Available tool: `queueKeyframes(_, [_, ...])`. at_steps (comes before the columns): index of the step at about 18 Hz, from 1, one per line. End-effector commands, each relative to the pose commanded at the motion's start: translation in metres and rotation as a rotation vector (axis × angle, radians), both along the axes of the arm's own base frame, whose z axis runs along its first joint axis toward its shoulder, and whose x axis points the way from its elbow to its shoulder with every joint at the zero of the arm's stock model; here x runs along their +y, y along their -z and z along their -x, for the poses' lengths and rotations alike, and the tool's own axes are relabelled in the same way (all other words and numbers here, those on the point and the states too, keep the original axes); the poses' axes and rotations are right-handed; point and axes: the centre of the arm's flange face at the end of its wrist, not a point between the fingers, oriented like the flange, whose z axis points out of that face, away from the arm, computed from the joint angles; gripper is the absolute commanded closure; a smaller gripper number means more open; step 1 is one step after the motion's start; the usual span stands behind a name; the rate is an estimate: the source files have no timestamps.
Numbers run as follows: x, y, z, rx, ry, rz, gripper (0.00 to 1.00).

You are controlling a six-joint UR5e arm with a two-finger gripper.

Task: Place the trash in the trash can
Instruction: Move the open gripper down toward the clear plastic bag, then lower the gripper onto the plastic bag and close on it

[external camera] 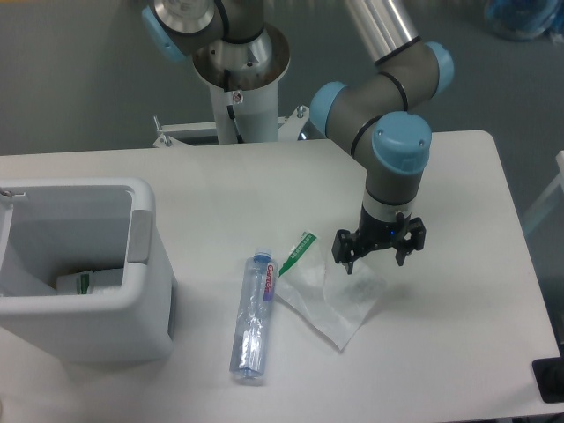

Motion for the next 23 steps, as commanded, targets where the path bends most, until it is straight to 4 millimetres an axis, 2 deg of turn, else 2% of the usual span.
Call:
queueKeyframes(7, [0.004,0.014,-0.001,-0.007,-0.018,0.0,0.0])
queueKeyframes(9, [0.015,0.021,-0.008,-0.004,-0.009,-0.002,0.0])
queueKeyframes(14, [0.026,0.029,-0.018,0.002,0.003,0.019,0.0])
queueKeyframes(16, [0.025,0.035,-0.018,0.002,-0.002,0.037,0.0])
queueKeyframes(21, [0.027,0.038,-0.021,0.005,0.003,0.041,0.0])
queueKeyframes(23, [0.027,0.037,-0.021,0.008,0.003,0.043,0.07])
